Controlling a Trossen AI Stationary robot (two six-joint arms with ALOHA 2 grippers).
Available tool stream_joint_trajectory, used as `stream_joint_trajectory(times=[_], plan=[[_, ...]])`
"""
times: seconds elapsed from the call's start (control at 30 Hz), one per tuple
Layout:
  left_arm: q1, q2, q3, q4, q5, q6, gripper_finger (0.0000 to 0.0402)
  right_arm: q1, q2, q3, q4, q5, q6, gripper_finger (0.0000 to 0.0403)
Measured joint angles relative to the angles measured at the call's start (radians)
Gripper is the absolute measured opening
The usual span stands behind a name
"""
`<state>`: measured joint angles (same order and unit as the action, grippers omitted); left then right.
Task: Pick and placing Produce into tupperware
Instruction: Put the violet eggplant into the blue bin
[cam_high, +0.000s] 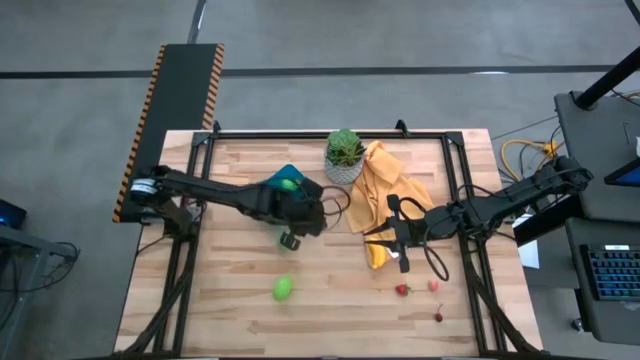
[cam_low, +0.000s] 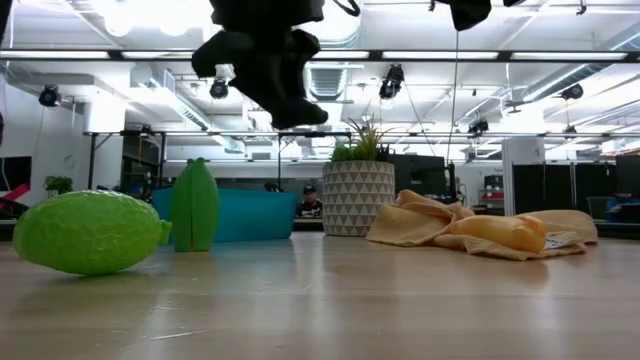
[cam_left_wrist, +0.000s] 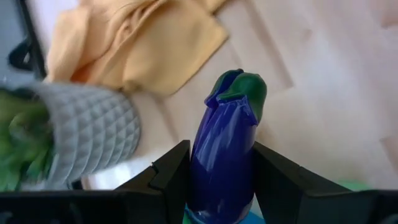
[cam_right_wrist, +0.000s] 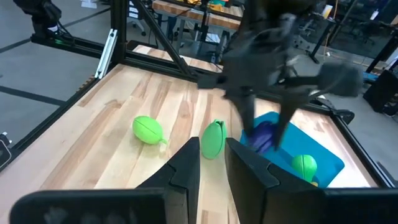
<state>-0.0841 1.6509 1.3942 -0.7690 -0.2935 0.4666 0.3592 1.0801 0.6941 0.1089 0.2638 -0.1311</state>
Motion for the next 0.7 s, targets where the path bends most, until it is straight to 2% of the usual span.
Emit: stream_joint_trajectory(times=[0.4, 0.57, 0.7], plan=[[0.191, -0.052, -0.015, -0.119, 0.007, -0.053, 0.0138, 0.0, 0.0, 0.0, 0.0, 0.0, 0.0, 0.0068], [0.282, -0.052, -0.025, -0.115, 0.089, -0.053, 0.0138, 0.0, 0.0, 0.0, 0.0, 0.0, 0.0, 0.0068], [0.35, -0.052, -0.049, -0.112, 0.098, -0.05, 0.0138, 0.0, 0.0, 0.0, 0.0, 0.0, 0.0, 0.0068]])
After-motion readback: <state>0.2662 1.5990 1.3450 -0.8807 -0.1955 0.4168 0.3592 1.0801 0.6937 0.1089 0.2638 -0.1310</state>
